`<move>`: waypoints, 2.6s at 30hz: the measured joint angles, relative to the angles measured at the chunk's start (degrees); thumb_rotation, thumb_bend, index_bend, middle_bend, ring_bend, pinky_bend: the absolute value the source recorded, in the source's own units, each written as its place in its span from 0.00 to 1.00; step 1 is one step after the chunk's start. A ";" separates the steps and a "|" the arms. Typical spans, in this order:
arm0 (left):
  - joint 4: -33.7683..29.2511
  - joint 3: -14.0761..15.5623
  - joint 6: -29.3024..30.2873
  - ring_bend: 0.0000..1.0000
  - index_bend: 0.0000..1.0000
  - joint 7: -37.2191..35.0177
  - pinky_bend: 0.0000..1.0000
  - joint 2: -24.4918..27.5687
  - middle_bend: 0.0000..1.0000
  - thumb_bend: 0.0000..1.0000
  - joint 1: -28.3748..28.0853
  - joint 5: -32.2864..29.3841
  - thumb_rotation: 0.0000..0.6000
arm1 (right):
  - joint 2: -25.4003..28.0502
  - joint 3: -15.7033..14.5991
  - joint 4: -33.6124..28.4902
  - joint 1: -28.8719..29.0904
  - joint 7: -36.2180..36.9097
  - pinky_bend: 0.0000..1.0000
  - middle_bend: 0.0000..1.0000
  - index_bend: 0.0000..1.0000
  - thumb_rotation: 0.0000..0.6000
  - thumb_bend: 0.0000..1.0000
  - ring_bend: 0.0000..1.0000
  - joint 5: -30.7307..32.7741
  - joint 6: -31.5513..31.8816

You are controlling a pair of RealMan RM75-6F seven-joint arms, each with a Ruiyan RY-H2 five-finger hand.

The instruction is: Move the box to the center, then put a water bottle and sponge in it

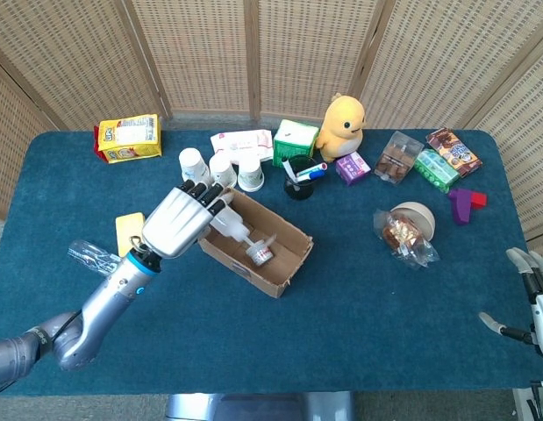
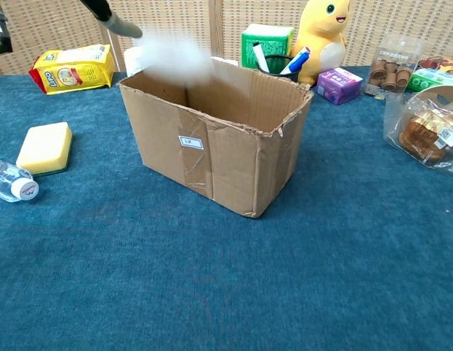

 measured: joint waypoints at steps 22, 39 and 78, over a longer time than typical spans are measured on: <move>0.53 10.27 3.22 0.00 0.00 -11.55 0.36 12.23 0.00 0.05 9.07 2.95 1.00 | 0.07 -0.31 -0.14 -0.08 -0.11 0.17 0.01 0.09 1.00 0.00 0.01 -0.66 0.28; 21.20 21.71 1.12 0.00 0.00 -29.60 0.03 9.88 0.00 0.05 16.95 6.73 1.00 | -0.33 -0.74 -0.40 0.28 -0.73 0.17 0.01 0.09 1.00 0.00 0.02 -0.76 -0.66; 44.88 22.74 9.45 0.51 0.59 -38.99 0.64 -8.71 0.69 0.09 19.96 11.34 1.00 | 0.00 -1.80 0.36 0.52 6.04 0.17 0.03 0.10 1.00 0.00 0.07 -3.07 0.50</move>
